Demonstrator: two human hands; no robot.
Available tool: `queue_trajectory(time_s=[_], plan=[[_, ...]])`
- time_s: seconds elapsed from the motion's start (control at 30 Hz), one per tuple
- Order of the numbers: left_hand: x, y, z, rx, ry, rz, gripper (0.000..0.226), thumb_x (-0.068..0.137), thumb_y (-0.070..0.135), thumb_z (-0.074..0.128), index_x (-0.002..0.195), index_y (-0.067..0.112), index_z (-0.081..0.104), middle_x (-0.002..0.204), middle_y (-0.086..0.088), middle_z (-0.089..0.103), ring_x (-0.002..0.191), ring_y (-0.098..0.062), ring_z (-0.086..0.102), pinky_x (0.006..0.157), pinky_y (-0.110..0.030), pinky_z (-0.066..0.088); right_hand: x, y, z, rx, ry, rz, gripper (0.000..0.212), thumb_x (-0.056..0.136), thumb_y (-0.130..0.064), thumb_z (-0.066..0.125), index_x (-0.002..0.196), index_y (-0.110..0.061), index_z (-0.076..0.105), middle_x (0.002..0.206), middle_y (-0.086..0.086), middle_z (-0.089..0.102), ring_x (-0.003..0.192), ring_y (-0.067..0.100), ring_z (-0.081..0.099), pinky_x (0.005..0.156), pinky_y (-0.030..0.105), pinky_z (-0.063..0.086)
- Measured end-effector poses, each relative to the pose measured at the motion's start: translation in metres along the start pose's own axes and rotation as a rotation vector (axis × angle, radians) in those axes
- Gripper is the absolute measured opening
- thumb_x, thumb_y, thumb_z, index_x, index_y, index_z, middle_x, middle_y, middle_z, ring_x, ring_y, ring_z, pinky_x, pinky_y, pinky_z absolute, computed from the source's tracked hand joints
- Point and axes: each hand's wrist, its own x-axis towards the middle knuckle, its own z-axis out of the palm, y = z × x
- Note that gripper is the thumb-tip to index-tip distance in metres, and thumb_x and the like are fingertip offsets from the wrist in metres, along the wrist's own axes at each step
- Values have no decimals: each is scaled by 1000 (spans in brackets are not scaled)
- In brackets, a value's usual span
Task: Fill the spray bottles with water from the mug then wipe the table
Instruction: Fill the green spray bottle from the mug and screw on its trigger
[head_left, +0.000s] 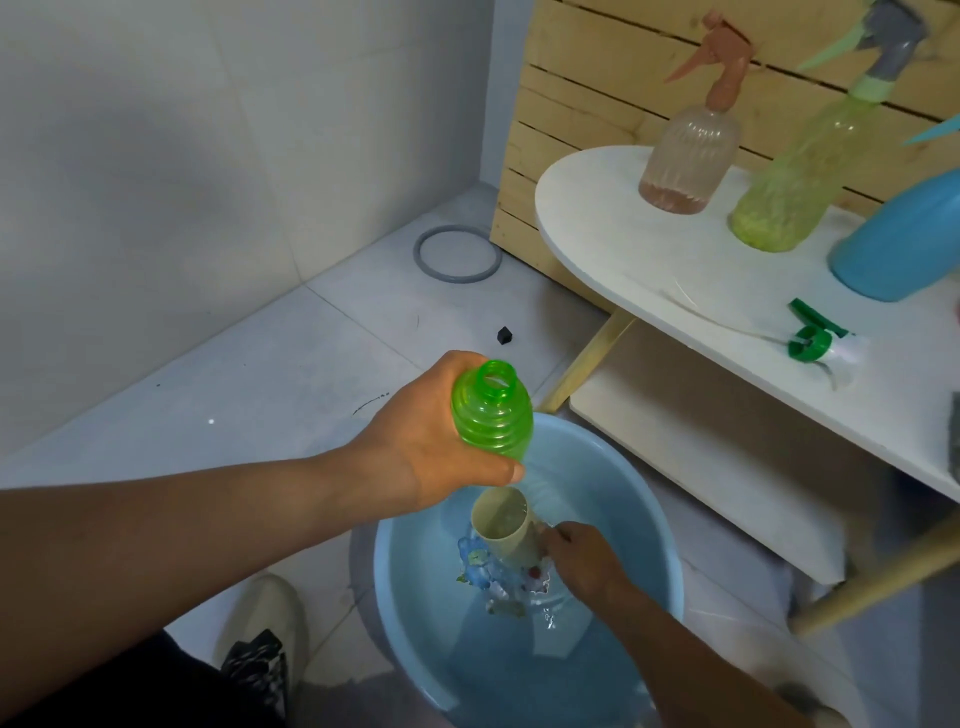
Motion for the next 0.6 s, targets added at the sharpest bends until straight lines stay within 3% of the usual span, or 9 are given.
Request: queue_trajectory(time_s=[0.13,0.23,0.3,0.47,0.6], plan=[[-4,5,-6,-14,-5,23,80,64,27,98,125,42,49,108,17,65,96,5,63,77,-12,49,-11,-10,-12,196,9,18,33,86,-39,73,69,-13,64,62,0,54,55,13,47,54,24,37],[-8,9,-11,-21,1,45,79,65,28,98,126,43,49,108,16,66,94,8,62,74,-8,48,-27,-29,-33,210,13,-14,44,64,-62,73,73,-20,64,68,1,52,57,13,38,47,21,30],[-11,12,-13,-22,22,51,80,64,29,98,125,44,49,106,17,65,92,9,62,70,-6,46,-42,-48,-51,207,24,-30,49,58,-65,70,75,-19,65,71,0,53,59,13,39,44,20,27],[-15,20,-20,-54,72,61,84,63,27,98,129,40,48,105,16,64,93,4,62,74,-15,46,-78,-92,-97,200,76,-92,27,81,-42,76,76,-19,63,66,-3,51,64,14,40,43,18,29],[-19,24,-23,-73,104,69,86,63,27,98,131,37,48,107,16,64,95,2,62,74,-17,47,-111,-120,-130,188,113,-147,29,88,-41,72,73,-18,61,58,-5,46,51,9,36,46,21,29]])
